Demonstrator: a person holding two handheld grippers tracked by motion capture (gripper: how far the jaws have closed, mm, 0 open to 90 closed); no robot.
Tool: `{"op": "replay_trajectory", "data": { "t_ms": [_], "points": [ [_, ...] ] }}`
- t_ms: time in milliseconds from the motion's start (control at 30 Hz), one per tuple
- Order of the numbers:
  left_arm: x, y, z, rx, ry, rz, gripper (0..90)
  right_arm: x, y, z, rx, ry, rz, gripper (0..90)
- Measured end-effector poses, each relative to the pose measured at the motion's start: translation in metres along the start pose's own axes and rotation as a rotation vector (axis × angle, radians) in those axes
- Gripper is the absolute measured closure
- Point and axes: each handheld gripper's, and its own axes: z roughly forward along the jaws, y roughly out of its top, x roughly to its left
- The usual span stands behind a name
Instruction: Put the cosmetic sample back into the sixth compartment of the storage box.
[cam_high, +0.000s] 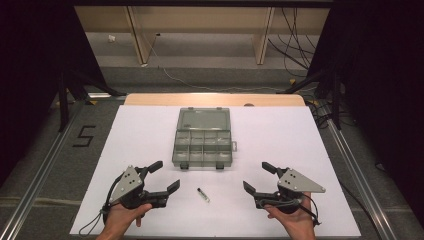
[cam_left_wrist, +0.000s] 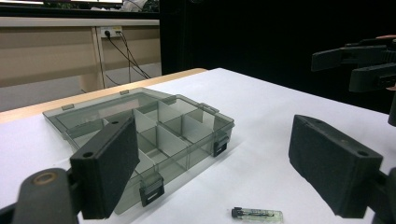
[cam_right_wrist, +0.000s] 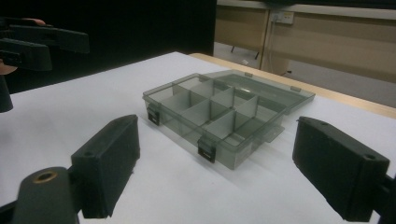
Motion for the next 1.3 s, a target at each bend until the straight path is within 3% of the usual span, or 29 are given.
{"op": "replay_trajectory", "data": {
  "t_ms": [300, 500, 533, 567, 633, 867, 1067, 1300],
  "points": [
    [0.000, 0.000, 0.000, 0.000, 0.001, -0.001, 15.7, 0.003, 0.000, 0.003, 0.008, 0.012, -0.010, 15.9],
    [0.001, 0.000, 0.000, 0.002, 0.002, 0.000, 15.8, 0.003, 0.004, 0.005, 0.033, -0.014, -0.069, 15.9],
    [0.001, -0.001, 0.001, 0.002, 0.004, -0.006, 15.7, 0.005, 0.006, 0.006, 0.044, 0.000, -0.061, 15.9],
    [0.001, -0.001, 0.001, -0.007, -0.005, -0.003, 15.7, 0.005, 0.007, 0.006, 0.043, -0.017, -0.087, 15.9],
    [0.001, -0.001, 0.000, 0.003, 0.002, 0.000, 15.8, 0.007, 0.009, 0.009, 0.054, -0.002, -0.102, 15.9],
    [0.002, -0.001, 0.001, 0.004, 0.005, -0.008, 15.8, 0.008, 0.021, 0.016, 0.135, 0.015, -0.133, 15.9],
    [0.002, -0.002, 0.001, 0.009, 0.008, -0.013, 15.7, 0.020, 0.031, 0.021, 0.211, 0.055, -0.164, 16.6],
    [0.002, -0.001, 0.002, 0.008, 0.006, -0.014, 15.8, 0.023, 0.040, 0.041, 0.312, 0.090, -0.188, 16.5]
  ]
}}
